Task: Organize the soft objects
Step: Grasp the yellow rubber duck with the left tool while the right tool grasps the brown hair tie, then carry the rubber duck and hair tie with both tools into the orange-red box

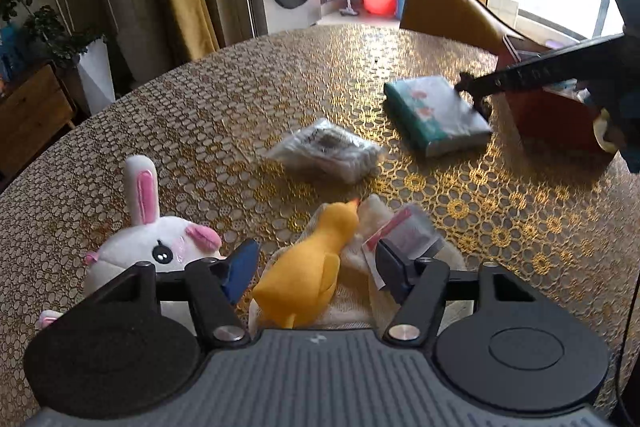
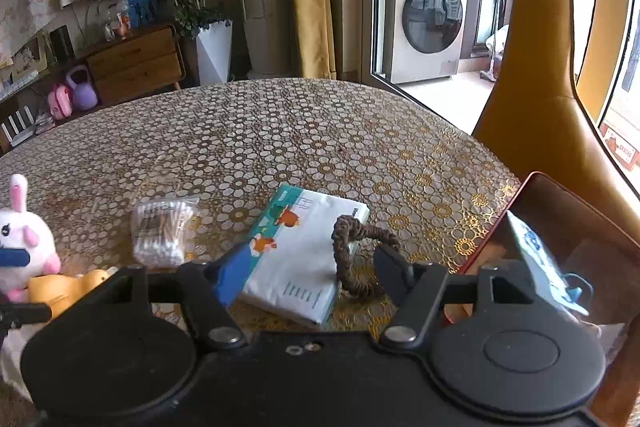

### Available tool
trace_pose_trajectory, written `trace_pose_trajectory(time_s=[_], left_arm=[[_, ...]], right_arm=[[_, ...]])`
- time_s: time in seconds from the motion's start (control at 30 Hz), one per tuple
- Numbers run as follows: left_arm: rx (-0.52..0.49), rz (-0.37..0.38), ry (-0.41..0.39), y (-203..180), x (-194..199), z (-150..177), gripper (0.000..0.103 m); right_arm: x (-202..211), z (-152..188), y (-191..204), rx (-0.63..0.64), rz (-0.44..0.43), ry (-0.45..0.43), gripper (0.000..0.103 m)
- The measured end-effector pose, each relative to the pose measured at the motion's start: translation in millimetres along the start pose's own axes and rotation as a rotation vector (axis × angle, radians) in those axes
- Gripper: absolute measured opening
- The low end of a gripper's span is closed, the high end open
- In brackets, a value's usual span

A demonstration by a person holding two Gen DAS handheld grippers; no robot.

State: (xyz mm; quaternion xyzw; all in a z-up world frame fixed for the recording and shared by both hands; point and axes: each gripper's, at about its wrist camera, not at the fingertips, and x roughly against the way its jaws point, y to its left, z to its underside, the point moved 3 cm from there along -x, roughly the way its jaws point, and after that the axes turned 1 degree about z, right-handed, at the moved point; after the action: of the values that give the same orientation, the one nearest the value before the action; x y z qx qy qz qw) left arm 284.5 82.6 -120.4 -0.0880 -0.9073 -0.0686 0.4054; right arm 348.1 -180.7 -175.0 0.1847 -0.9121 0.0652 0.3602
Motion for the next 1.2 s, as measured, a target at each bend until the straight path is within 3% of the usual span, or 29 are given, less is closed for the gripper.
trace_pose_trajectory(time_s=[0.1, 0.3, 0.47, 0.6, 0.93, 1.2], left_arm=[[0.013, 0.015, 0.024, 3.0, -9.4, 3.0, 0.054], [-0.007, 0.001, 0.04, 2.1, -21.8, 9.1, 0.054], [0.037, 0.006, 0.044, 8.8, -28.4, 11.5, 0.054], [0.019, -0.029, 0.037, 8.1, -29.2, 11.5, 0.035], [0.047, -0.039, 0.022, 13.2, -25.9, 10.2, 0.028], [0.147, -0.011, 0.008, 25.2, -12.3, 7.0, 0.025]], right_arm=[[-11.2, -0.2, -2.1, -0.004, 0.012, 0.011, 0.06], [-28.3, 2.1, -4.9, -0.015, 0.041, 0.028, 0.052], [-38.1, 1.1, -7.8, -0.035, 0.057, 0.027, 0.045], [-41.8, 0.1, -3.7, -0.01, 0.075, 0.016, 0.036], [-37.3, 1.4, -3.8, 0.0, 0.052, -0.009, 0.011], [-11.5, 0.2, -12.4, -0.031, 0.034, -0.058, 0.008]])
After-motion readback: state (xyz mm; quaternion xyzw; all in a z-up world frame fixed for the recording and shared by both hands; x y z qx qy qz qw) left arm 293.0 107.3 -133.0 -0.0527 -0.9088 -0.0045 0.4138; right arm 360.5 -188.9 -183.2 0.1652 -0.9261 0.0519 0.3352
